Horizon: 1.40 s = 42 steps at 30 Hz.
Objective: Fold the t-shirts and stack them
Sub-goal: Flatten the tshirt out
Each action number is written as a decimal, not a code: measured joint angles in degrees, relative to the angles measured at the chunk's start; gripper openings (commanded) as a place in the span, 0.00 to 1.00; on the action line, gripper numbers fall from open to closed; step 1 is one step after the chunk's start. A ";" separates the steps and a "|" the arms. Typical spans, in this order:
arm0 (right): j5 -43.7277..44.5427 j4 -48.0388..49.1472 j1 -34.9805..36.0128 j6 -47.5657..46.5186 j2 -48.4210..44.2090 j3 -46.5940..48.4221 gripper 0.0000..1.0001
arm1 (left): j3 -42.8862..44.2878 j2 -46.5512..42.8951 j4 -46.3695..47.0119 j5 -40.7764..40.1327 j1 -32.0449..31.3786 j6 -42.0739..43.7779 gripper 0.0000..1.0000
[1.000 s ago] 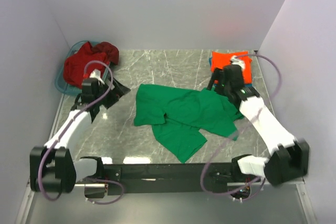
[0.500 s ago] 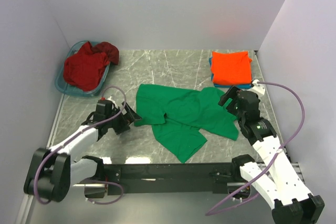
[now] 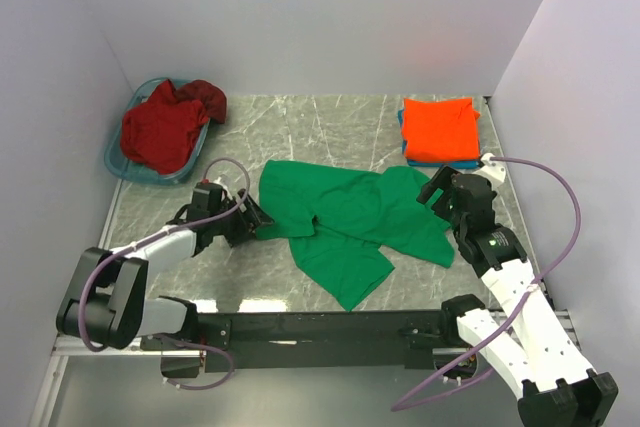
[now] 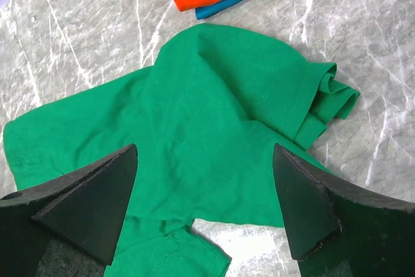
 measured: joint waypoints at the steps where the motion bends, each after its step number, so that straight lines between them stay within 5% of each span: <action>1: -0.11 0.00 0.00 0.00 0.00 0.00 0.90 | 0.20 0.66 0.57 0.04 0.00 0.07 0.79; 5: -0.59 -0.02 0.00 0.02 0.00 0.00 0.89 | 0.94 3.19 2.82 0.15 -0.07 0.26 0.61; 6: -0.61 -0.02 0.00 0.00 0.00 0.00 0.89 | 1.05 3.87 3.23 0.24 -0.04 0.20 0.35; 7: -0.61 -0.04 0.00 0.00 0.00 0.00 0.88 | 1.11 4.57 3.58 0.02 -0.04 0.07 0.24; 8: -0.61 -0.07 0.00 0.00 -0.02 0.00 0.88 | 1.16 5.18 3.48 -0.37 -0.07 0.61 0.01; 18: -2.58 -1.81 -0.04 -0.52 -0.35 -0.02 0.86 | 3.48 6.67 -1.29 -4.59 0.52 1.29 0.00; 31: -14.49 -9.01 0.09 -0.74 1.57 -4.44 0.86 | 3.96 -0.79 -7.08 -13.33 17.05 2.84 0.00; 37: -17.53 -12.66 8.70 3.56 2.10 -8.79 0.85 | 3.96 -2.14 -7.26 -14.60 19.54 2.82 0.00; 42: -17.25 -11.32 13.70 8.79 7.23 -11.41 0.74 | 3.23 -3.02 -6.38 -13.20 19.56 2.86 0.00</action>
